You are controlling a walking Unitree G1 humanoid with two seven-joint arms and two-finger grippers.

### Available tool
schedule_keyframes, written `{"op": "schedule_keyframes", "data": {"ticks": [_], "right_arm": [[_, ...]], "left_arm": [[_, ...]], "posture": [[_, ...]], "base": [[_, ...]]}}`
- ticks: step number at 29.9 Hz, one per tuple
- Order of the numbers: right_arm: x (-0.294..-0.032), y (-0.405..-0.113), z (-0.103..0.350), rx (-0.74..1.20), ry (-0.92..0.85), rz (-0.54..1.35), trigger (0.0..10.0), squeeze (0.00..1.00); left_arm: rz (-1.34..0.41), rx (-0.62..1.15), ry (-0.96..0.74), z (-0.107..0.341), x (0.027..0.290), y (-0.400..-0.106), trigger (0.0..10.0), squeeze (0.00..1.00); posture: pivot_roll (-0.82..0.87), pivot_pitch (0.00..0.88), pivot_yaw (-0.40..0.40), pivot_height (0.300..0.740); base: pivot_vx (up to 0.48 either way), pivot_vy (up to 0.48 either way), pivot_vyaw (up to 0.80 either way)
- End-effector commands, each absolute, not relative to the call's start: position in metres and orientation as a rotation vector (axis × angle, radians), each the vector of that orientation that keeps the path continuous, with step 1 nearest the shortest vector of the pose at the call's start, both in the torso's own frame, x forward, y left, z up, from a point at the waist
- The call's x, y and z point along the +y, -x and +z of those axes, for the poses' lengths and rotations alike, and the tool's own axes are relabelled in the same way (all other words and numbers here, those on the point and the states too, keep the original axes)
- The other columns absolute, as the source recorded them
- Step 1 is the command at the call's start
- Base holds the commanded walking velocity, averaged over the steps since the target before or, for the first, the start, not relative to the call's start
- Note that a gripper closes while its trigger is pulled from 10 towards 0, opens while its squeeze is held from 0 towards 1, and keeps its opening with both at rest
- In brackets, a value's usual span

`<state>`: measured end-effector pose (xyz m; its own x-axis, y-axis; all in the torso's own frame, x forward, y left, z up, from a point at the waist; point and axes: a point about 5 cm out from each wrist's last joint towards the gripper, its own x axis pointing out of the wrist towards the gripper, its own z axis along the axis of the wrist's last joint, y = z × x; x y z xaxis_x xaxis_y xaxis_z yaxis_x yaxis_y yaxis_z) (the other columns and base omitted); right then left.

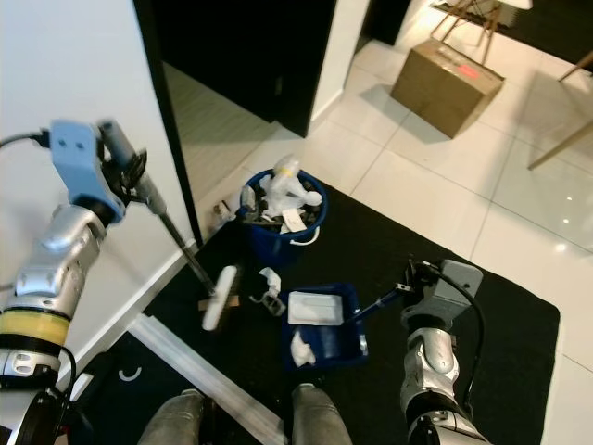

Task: Sweep floor

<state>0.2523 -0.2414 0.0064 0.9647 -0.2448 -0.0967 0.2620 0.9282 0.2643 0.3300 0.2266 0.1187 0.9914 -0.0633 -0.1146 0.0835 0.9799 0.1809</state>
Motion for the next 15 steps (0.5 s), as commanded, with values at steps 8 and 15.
{"op": "schedule_keyframes", "data": {"ticks": [8,15], "right_arm": [[-0.257,-0.25,0.018,-0.079,-0.433,-0.273,0.0,0.0],[-0.261,-0.255,0.025,-0.145,-0.514,-0.257,0.0,0.0]], "left_arm": [[-0.042,0.294,-0.372,0.071,0.25,-0.298,10.0,0.0],[-0.041,0.341,-0.397,0.057,0.255,-0.294,10.0,0.0]], "posture": [[0.09,0.0,-0.004,0.74],[0.08,0.0,-0.004,0.74]], "base": [[0.0,0.0,0.0],[0.0,0.0,0.0]]}}
